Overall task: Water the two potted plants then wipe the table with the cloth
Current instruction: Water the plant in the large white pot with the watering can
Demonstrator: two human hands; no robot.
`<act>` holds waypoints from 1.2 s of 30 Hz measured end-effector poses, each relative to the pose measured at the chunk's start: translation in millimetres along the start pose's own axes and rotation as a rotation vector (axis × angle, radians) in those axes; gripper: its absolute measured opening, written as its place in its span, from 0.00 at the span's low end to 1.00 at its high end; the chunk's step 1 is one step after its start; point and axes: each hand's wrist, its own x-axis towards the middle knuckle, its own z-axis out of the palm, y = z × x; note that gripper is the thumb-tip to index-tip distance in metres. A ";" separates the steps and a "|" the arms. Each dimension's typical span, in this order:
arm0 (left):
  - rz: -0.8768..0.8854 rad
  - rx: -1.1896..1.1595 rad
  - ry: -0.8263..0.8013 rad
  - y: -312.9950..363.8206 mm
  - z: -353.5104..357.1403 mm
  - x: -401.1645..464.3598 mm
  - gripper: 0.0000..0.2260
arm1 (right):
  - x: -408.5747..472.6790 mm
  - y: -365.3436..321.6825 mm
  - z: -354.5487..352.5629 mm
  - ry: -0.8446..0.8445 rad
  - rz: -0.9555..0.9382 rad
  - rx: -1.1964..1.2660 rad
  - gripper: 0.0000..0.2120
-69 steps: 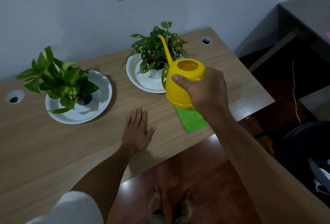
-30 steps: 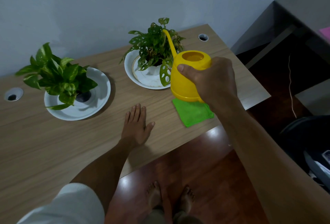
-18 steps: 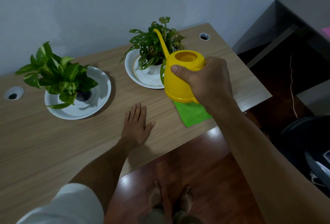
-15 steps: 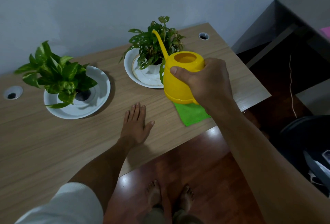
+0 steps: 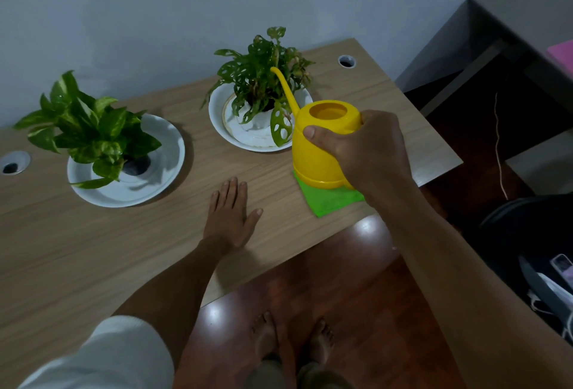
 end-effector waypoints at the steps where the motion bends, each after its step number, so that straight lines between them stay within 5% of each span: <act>1: 0.002 0.005 0.003 0.1 0.1 -0.2 0.36 | 1.1 1.1 -1.2 0.004 0.001 -0.004 0.21; 17: -0.003 0.005 -0.006 0.6 -0.3 0.5 0.36 | 29.2 9.4 -3.8 0.090 0.010 -0.007 0.30; 36: 0.015 0.016 0.042 0.1 2.3 -2.7 0.36 | 9.6 6.7 0.5 -0.007 0.047 -0.015 0.23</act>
